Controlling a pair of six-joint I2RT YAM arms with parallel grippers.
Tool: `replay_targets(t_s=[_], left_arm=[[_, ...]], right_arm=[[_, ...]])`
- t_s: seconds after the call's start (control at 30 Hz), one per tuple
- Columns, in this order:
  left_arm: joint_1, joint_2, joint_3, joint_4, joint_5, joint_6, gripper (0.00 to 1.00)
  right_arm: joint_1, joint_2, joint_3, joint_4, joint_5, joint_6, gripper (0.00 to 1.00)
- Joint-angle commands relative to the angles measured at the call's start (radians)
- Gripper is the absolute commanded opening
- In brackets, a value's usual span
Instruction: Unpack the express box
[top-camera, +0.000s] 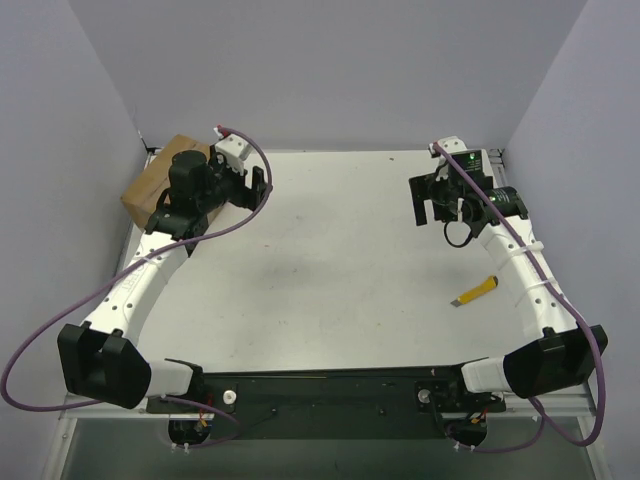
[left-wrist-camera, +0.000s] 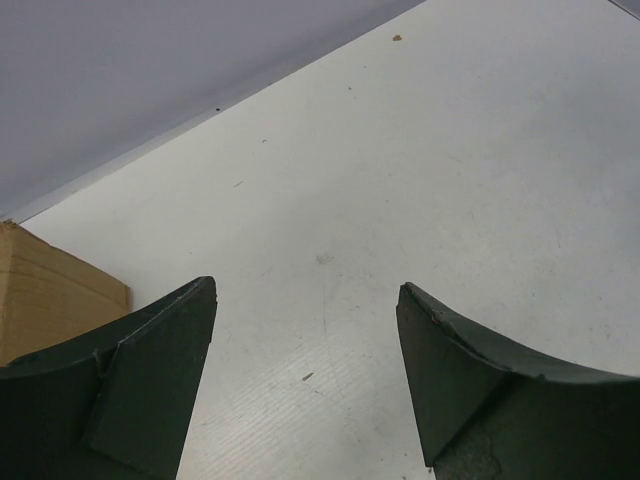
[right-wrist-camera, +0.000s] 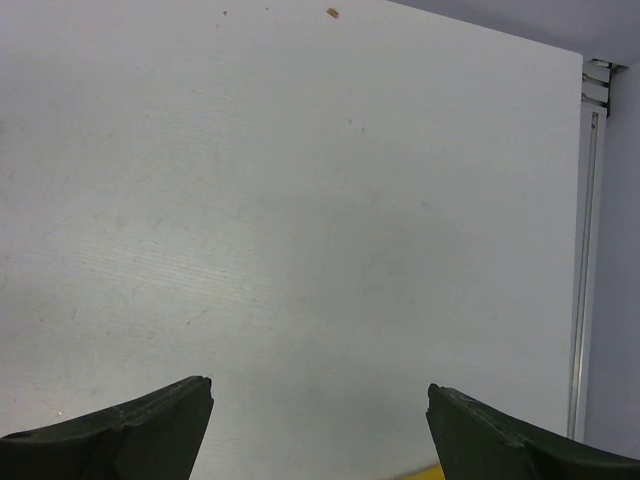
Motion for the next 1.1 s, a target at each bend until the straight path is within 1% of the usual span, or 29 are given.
replay_targets(t_s=[0.0,0.03,0.1,0.13,0.2,0.23,0.3,0.33,0.37,0.5,0.53,0.57,0.67,0.87,0.97,1.07], left_arm=[[0.002,-0.008,0.042,0.008,-0.006,0.014,0.83],[0.007,0.000,0.062,-0.001,-0.014,0.006,0.83],[0.036,0.050,0.127,-0.061,-0.020,-0.013,0.83],[0.047,0.073,0.200,-0.085,-0.028,-0.018,0.83],[0.073,0.150,0.282,-0.160,-0.049,-0.027,0.83],[0.102,0.176,0.352,-0.185,-0.054,-0.029,0.83],[0.128,0.247,0.406,-0.242,-0.075,-0.035,0.83],[0.154,0.267,0.429,-0.251,-0.121,-0.043,0.83],[0.168,0.297,0.452,-0.256,-0.131,-0.067,0.83],[0.244,0.385,0.526,-0.282,-0.128,-0.124,0.83],[0.255,0.406,0.543,-0.293,-0.129,-0.130,0.83],[0.293,0.444,0.582,-0.302,-0.134,-0.147,0.83],[0.350,0.500,0.624,-0.316,-0.135,-0.170,0.83],[0.436,0.584,0.724,-0.310,-0.152,-0.130,0.84],[0.487,0.638,0.785,-0.351,-0.106,-0.133,0.84],[0.528,0.684,0.823,-0.380,-0.062,-0.130,0.84]], right_arm=[[-0.001,-0.018,-0.018,-0.038,-0.004,-0.093,0.92],[0.001,-0.027,-0.025,-0.046,-0.054,-0.169,0.92],[0.001,-0.035,-0.034,-0.068,-0.085,-0.225,0.92],[-0.002,-0.035,-0.041,-0.069,-0.093,-0.231,0.92],[-0.004,-0.025,-0.037,-0.081,-0.113,-0.225,0.91],[-0.006,-0.012,-0.028,-0.084,-0.125,-0.221,0.90],[-0.006,0.000,-0.019,-0.085,-0.170,-0.196,0.84],[-0.006,0.014,-0.012,-0.085,-0.187,-0.187,0.82],[-0.006,0.021,0.000,-0.085,-0.231,-0.181,0.81],[-0.002,0.051,0.024,-0.085,-0.306,-0.146,0.80],[-0.002,0.058,0.026,-0.085,-0.316,-0.141,0.80],[-0.001,0.061,0.027,-0.085,-0.322,-0.138,0.80],[0.002,0.066,0.026,-0.088,-0.337,-0.136,0.80],[0.004,0.074,0.015,-0.089,-0.356,-0.126,0.80],[0.005,0.074,-0.003,-0.089,-0.366,-0.127,0.80],[0.004,0.066,-0.028,-0.089,-0.331,-0.159,0.81]])
